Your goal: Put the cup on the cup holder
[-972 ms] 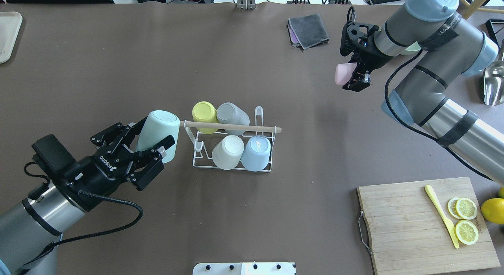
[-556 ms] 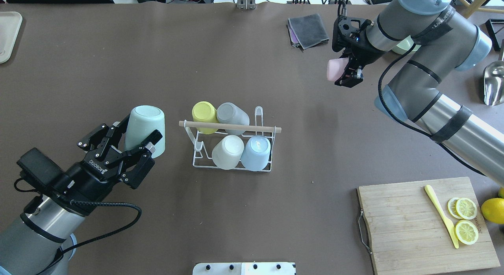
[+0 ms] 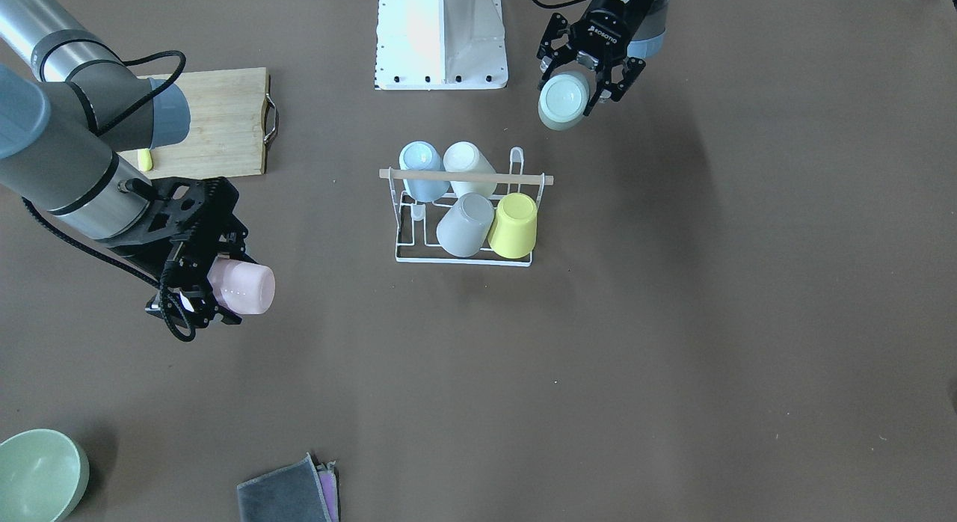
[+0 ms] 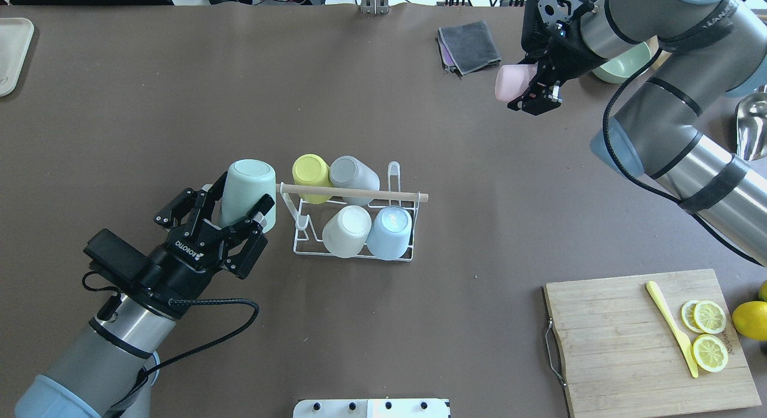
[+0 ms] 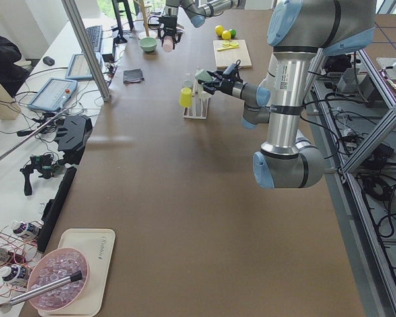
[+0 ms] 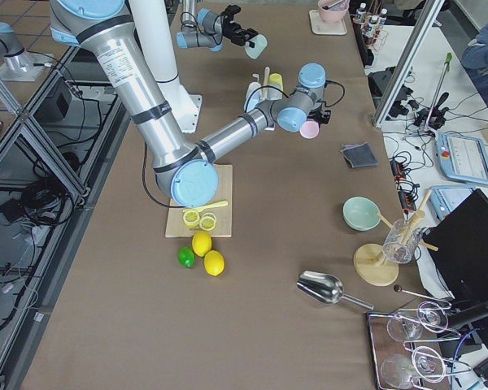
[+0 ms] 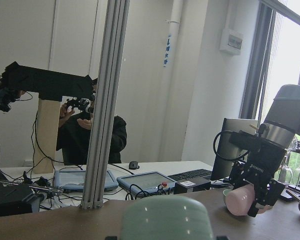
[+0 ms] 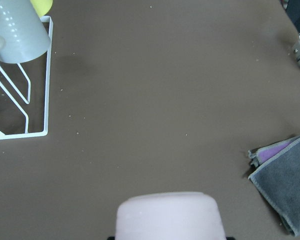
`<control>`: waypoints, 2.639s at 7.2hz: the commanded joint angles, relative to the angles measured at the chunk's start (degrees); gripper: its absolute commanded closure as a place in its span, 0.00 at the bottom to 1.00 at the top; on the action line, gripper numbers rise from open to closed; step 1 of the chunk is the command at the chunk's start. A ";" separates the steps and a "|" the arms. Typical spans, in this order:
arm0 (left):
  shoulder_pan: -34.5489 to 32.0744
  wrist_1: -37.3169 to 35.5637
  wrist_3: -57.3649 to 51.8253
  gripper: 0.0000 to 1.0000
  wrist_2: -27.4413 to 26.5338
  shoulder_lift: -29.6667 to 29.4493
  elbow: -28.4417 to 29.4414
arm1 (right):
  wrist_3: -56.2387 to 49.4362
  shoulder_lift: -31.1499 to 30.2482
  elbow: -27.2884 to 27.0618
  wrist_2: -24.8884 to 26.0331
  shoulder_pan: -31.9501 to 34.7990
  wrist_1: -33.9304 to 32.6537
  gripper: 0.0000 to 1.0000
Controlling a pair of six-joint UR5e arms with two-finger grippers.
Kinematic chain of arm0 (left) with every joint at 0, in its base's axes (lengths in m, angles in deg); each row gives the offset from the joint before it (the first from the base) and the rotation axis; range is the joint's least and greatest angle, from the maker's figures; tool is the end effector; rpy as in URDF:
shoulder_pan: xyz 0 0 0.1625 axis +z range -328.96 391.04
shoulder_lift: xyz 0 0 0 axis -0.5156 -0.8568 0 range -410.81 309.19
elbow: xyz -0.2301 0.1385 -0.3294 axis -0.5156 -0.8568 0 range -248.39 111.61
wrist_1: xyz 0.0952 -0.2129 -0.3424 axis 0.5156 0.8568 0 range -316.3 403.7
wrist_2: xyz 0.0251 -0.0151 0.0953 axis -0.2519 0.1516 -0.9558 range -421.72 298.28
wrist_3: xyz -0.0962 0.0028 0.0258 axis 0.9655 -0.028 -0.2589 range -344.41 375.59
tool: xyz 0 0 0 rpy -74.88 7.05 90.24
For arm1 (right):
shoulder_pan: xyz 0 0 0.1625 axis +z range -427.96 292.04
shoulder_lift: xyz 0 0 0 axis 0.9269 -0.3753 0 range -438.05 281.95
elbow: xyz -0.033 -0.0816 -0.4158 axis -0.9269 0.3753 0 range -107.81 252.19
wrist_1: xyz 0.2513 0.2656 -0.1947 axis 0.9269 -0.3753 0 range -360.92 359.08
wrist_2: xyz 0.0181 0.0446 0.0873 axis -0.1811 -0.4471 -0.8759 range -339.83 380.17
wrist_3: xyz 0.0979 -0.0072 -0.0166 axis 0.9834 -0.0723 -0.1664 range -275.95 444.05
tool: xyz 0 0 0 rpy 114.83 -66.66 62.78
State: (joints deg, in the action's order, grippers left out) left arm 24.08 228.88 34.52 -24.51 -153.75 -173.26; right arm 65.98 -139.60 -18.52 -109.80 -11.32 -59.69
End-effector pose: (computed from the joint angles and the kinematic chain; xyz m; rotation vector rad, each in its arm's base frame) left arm 0.4094 -0.2642 0.2773 1.5503 1.1221 -0.2446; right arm -0.3054 -0.5899 0.2962 0.9722 -0.8058 -1.1492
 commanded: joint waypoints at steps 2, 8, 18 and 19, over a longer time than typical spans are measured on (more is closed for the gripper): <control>-0.16 -0.17 -0.30 1.00 -0.11 -2.79 2.72 | 13.19 -1.82 0.18 2.34 -1.08 20.65 1.00; 0.01 -0.61 -0.38 1.00 -2.05 -6.14 8.71 | 39.57 2.65 11.77 19.39 -9.87 59.62 1.00; -0.16 -0.61 -1.70 1.00 -2.14 -8.07 9.50 | 45.05 10.12 28.90 27.06 -20.59 87.25 1.00; -0.16 -0.61 -1.70 1.00 -2.14 -8.07 9.51 | 44.88 11.70 30.58 26.97 -21.47 87.17 1.00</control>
State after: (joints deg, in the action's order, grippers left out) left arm 23.98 228.27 32.78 -26.65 -161.83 -163.83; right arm 110.99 -129.64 9.69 -82.71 -31.85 27.35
